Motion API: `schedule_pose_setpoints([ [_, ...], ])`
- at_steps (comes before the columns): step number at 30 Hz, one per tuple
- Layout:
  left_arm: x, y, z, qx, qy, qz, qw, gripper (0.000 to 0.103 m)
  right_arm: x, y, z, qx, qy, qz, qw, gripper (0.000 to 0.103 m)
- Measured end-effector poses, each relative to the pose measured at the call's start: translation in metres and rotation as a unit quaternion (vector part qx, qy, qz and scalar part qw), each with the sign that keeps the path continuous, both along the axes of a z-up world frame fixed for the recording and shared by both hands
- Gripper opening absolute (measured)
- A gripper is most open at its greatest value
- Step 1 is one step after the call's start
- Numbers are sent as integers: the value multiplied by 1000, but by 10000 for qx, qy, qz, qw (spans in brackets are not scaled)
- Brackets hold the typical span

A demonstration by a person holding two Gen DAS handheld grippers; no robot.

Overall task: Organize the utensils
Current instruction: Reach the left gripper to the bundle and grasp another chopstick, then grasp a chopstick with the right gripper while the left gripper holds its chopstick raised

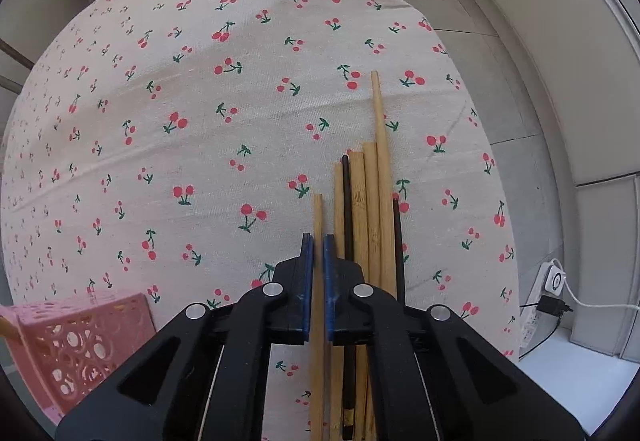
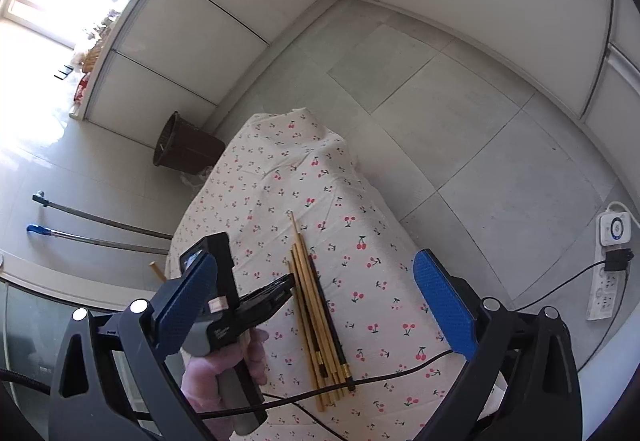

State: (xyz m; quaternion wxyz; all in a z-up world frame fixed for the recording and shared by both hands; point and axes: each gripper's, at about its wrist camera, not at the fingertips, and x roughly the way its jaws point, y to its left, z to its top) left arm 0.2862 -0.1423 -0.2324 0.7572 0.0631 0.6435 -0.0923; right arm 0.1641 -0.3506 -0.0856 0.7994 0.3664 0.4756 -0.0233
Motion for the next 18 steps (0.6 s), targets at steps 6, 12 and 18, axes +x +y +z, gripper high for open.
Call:
schedule_pose_setpoints([
  [6,-74,6,37,-188,-907,-508,9944,4,44,25,-40,-589,207,281,9977,96],
  [12,-139,56,90,-554,-1369,-638,9870,4,85,61,-89,-839,673,583,9925,95],
  [18,-177,99,115,-825,-1664,-365,9819,4,119,94,-110,-985,695,752,9899,82],
])
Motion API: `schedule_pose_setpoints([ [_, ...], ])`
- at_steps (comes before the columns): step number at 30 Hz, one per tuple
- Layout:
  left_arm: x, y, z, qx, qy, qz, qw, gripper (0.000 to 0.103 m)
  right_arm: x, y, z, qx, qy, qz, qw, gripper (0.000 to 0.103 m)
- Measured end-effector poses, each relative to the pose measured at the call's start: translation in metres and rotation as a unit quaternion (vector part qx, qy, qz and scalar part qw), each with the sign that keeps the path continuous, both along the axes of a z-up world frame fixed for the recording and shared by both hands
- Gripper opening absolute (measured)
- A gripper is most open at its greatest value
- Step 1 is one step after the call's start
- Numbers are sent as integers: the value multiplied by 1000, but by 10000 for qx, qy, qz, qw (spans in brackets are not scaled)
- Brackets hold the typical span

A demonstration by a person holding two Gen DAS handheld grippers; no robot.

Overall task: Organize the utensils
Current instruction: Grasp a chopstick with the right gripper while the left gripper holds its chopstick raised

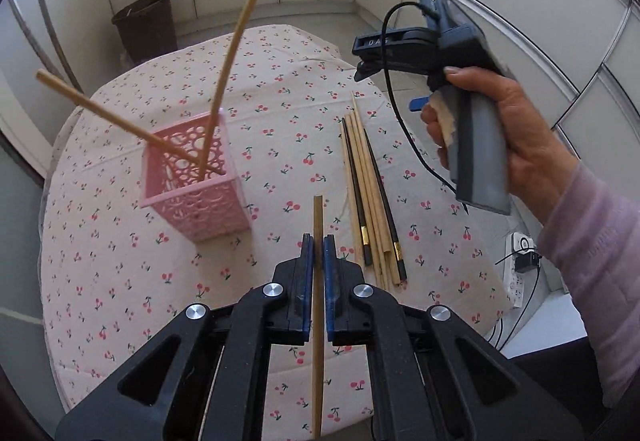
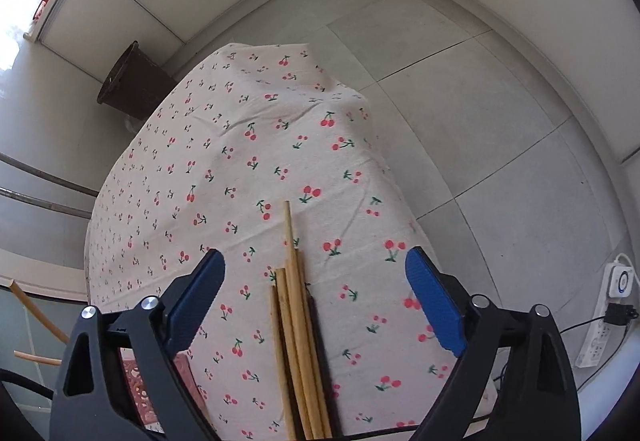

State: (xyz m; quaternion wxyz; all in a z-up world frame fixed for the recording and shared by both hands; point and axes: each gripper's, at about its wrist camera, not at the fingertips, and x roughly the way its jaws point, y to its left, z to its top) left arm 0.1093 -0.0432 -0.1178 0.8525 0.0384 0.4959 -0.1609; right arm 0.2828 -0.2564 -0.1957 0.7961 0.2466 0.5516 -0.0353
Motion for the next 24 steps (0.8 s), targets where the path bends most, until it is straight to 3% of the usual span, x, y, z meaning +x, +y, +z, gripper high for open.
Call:
schedule_pose_setpoints([
  [7,-14,17,6,-214,-15,25,9998,4,19,31,-32,-437,307,65,9986,45],
  [10,-14,24,13,-302,-78,12,9995,4,20,42,-31,-868,70,224,9959,9],
  [11,-17,26,16,-318,-111,30,9994,4,19,43,-32,-897,-16,259,9956,6],
  [15,-20,34,21,-368,-180,94,9991,4,7,33,-22,-815,-240,153,9963,6],
  [24,-43,47,55,-647,-674,101,9956,4,-74,38,67,-1148,-1184,566,9847,6],
])
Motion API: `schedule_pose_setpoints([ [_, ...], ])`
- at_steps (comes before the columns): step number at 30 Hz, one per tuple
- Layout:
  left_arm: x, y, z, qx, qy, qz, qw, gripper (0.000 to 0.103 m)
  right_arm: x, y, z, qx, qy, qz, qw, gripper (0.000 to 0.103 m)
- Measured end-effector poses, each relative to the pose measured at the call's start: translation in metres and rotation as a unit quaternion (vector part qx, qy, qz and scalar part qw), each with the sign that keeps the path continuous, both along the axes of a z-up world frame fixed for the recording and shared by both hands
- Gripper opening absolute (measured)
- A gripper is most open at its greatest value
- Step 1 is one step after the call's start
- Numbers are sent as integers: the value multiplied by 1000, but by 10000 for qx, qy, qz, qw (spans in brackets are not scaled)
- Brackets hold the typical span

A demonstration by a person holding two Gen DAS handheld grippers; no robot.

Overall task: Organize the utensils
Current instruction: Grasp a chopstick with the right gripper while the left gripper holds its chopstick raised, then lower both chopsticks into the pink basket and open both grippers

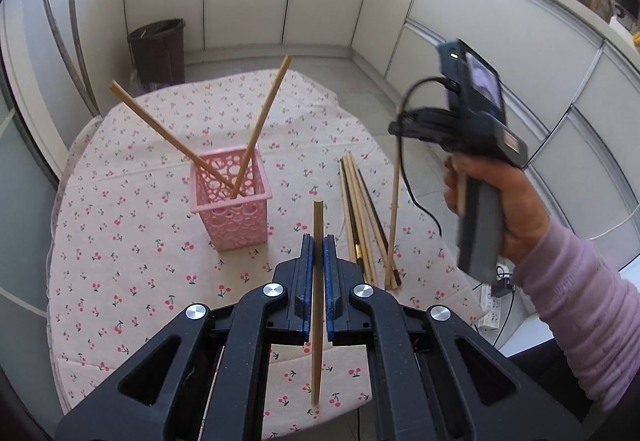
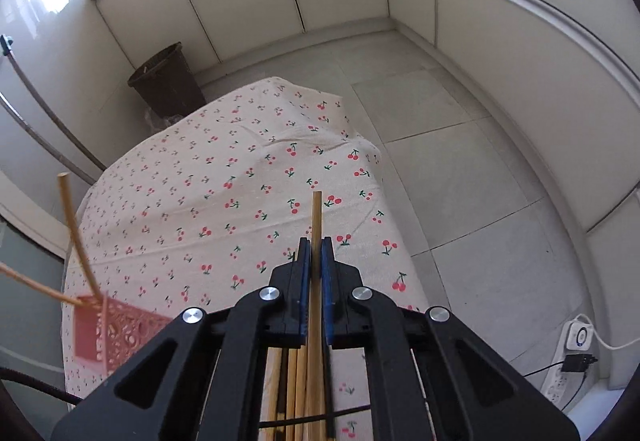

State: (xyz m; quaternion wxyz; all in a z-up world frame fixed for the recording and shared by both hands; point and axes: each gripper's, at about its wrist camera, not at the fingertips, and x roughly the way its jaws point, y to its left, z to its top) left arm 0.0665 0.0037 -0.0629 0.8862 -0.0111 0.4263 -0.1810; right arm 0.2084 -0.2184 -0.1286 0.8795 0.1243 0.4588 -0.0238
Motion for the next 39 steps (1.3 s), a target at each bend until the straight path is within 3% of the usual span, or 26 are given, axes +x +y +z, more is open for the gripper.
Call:
schedule_pose_setpoints([
  [5,-14,14,15,-160,-271,105,9994,4,-52,-2,47,510,-344,100,9981,6],
  [13,-21,39,42,-416,-631,477,9960,4,-113,39,106,361,-1092,644,9913,6],
  [20,-3,53,87,-517,-1142,924,9878,4,-123,53,160,611,-1637,989,9796,6],
  [27,25,58,120,-581,-1599,1485,9742,4,-110,51,193,937,-1921,1091,9708,6],
  [32,46,54,116,-423,-1723,1729,9688,5,-102,58,205,961,-2030,1164,9675,6],
  [35,63,58,96,-383,-1546,1891,9690,8,-94,63,200,973,-1955,1216,9683,6],
  [37,71,65,85,-480,-1380,1960,9697,18,-89,66,195,1007,-1871,1247,9692,6],
  [39,71,74,81,-580,-1234,2081,9685,18,-85,69,192,1013,-1839,1258,9696,6],
])
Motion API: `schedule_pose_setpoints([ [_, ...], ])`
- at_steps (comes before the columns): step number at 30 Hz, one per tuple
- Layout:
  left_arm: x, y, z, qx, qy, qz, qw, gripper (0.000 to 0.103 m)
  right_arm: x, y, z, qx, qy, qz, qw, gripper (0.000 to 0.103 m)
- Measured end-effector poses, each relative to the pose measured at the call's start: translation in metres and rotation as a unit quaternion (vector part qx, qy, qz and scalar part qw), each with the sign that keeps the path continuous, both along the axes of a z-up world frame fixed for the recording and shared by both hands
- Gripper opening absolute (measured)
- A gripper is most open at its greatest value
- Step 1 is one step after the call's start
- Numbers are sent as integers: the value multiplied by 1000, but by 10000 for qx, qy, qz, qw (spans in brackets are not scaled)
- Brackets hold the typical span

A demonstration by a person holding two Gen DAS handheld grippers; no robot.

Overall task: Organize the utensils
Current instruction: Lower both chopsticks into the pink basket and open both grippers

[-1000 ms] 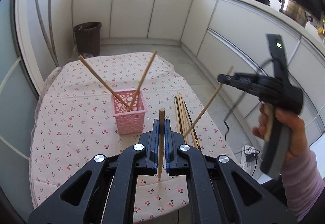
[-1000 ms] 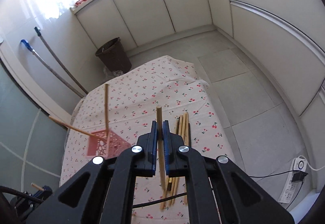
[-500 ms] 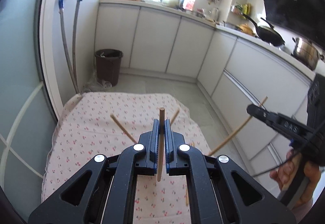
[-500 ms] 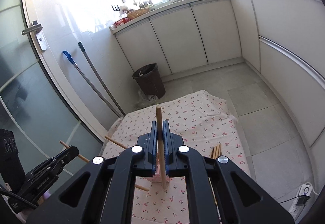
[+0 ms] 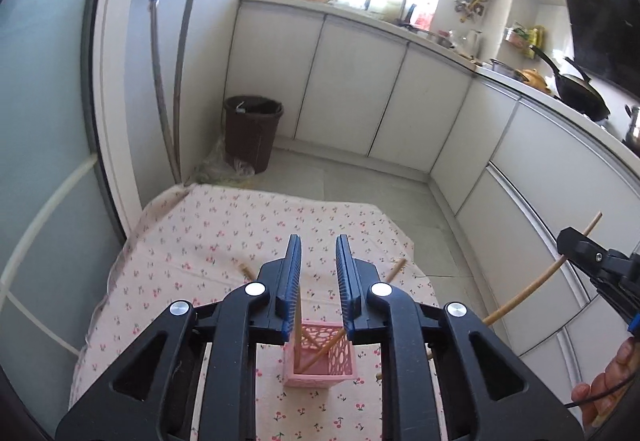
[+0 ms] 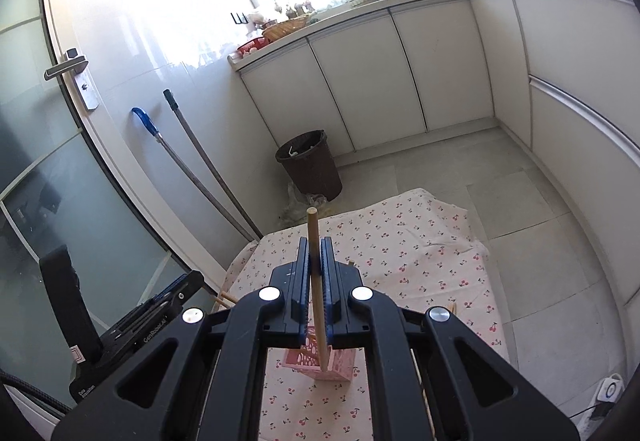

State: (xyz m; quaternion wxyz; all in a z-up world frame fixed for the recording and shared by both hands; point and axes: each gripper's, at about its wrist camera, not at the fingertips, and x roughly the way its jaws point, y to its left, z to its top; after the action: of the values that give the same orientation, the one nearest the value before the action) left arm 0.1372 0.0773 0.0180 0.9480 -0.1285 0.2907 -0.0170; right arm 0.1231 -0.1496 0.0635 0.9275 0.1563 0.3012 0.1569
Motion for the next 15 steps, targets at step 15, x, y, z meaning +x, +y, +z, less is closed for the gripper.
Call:
schedule_pose_setpoints([
  [15,-25,27,17,-395,-4,254,9989,30,30,45,-22,-163,157,-26,9997,6],
])
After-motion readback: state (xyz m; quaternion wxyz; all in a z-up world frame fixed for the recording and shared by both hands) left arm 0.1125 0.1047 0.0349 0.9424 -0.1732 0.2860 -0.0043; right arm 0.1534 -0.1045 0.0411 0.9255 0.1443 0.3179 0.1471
